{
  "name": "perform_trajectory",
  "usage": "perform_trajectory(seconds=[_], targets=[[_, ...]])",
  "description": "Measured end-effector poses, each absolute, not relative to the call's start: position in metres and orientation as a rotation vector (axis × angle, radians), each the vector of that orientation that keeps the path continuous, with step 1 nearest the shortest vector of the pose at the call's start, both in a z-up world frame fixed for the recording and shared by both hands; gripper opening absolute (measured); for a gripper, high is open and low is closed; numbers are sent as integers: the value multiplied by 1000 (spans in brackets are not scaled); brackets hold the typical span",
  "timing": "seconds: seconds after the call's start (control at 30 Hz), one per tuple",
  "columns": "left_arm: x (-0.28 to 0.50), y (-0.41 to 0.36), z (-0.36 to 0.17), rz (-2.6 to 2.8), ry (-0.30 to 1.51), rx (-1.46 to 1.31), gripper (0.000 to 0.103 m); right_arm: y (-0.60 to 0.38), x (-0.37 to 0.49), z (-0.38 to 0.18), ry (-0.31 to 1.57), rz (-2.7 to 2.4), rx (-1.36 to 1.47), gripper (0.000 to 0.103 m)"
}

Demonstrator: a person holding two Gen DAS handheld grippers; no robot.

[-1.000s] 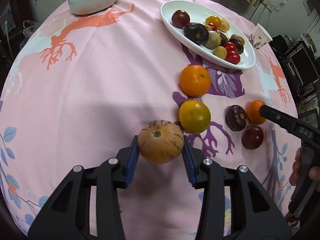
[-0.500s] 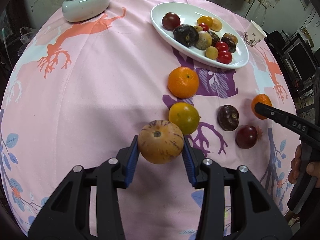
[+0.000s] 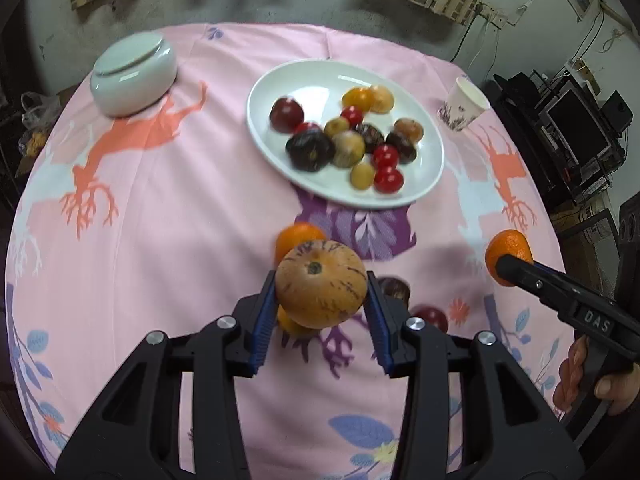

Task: Organize fruits
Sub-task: 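Carry the potato and orange over the white plate and release both, then move both open tools back toward the remaining fruits on the cloth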

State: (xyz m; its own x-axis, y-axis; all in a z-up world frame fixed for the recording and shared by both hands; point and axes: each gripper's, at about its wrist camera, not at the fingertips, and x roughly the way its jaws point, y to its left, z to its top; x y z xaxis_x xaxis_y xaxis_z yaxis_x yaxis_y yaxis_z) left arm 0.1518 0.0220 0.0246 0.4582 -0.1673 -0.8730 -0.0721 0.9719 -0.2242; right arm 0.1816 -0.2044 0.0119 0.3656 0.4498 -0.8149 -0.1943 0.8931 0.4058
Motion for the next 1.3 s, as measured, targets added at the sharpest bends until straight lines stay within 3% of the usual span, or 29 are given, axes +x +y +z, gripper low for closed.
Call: perform_trajectory(seconds=[0.27, 0.83, 0.87, 0.9, 0.97, 1.3], targets=[[214, 10, 42, -75, 1056, -239, 42, -184, 235, 37, 1034, 466, 302, 46], [313, 20, -4, 17, 1102, -247, 43, -147, 340, -15, 1090, 382, 367, 48], [314, 21, -2, 31, 1091, -242, 46, -148, 343, -17, 1095, 370, 382, 48], [314, 22, 1, 54, 1073, -231, 67, -149, 343, -17, 1097, 360, 395, 59], [311, 24, 11, 123, 1018, -182, 92, -159, 340, -11, 1049, 356, 477, 77], [263, 51, 30, 171, 1002, -168, 93, -188, 299, -2, 1079, 370, 451, 77]])
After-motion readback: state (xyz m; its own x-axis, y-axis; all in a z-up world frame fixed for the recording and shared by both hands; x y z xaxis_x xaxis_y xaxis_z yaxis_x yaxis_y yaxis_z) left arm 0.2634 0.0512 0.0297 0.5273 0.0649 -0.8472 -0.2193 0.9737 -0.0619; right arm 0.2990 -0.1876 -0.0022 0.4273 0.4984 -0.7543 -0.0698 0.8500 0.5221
